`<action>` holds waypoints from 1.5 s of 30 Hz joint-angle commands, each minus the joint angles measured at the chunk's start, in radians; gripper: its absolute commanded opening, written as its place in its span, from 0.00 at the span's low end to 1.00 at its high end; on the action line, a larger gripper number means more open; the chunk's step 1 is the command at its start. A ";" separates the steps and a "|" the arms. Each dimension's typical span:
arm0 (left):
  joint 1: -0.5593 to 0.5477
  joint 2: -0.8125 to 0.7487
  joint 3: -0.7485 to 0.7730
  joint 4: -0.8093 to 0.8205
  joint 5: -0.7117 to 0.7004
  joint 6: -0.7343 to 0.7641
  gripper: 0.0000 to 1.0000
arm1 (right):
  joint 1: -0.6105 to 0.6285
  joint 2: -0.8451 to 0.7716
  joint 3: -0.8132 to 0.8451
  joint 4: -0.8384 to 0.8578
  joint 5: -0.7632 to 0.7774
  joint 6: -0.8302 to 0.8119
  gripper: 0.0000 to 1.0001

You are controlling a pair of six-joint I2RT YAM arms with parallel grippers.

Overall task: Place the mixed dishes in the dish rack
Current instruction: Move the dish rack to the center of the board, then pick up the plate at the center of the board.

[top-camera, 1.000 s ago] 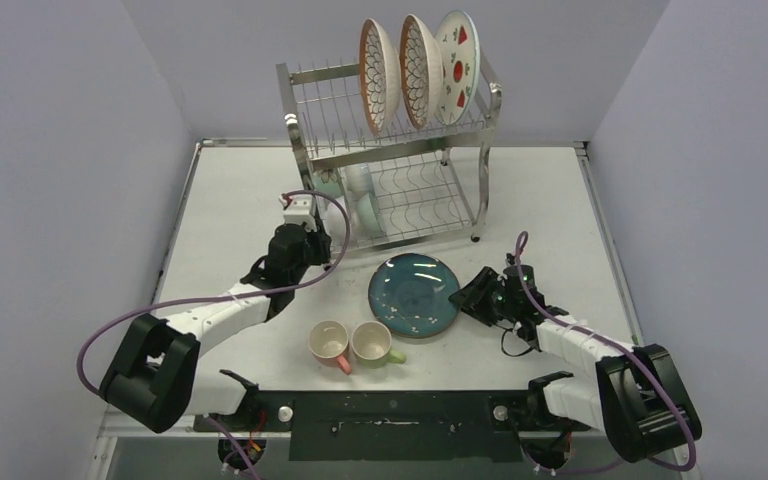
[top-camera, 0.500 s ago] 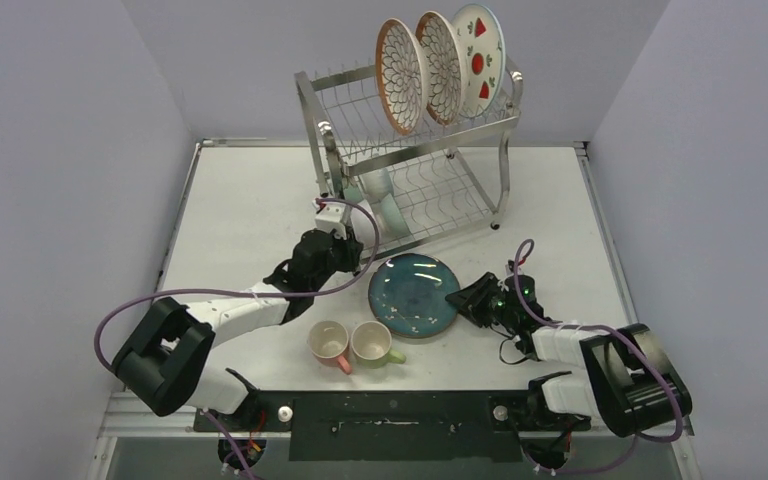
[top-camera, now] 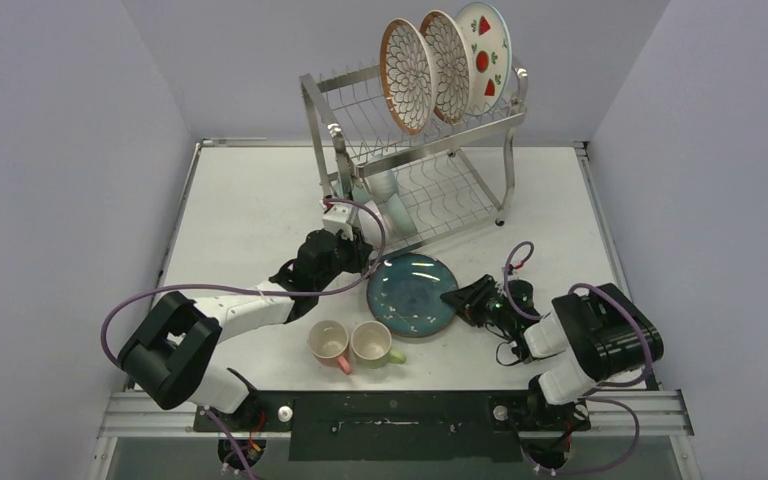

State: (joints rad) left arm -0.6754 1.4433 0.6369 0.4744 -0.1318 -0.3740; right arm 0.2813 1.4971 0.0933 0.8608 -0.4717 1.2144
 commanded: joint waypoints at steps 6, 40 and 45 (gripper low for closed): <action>-0.035 -0.014 0.014 0.015 0.109 -0.067 0.00 | -0.004 0.472 -0.065 0.473 -0.014 0.074 0.14; -0.032 -0.082 0.035 -0.115 0.035 -0.040 0.72 | 0.038 -0.319 -0.020 -0.549 0.161 -0.171 0.00; -0.023 -0.111 0.032 -0.151 0.018 -0.053 0.84 | 0.041 -0.757 0.111 -1.122 0.291 -0.279 0.00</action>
State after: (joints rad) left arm -0.7052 1.3819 0.6403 0.3428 -0.1040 -0.4118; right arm 0.3252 0.9485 0.1036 0.2905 -0.3138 1.0500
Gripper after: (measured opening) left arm 0.798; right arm 0.127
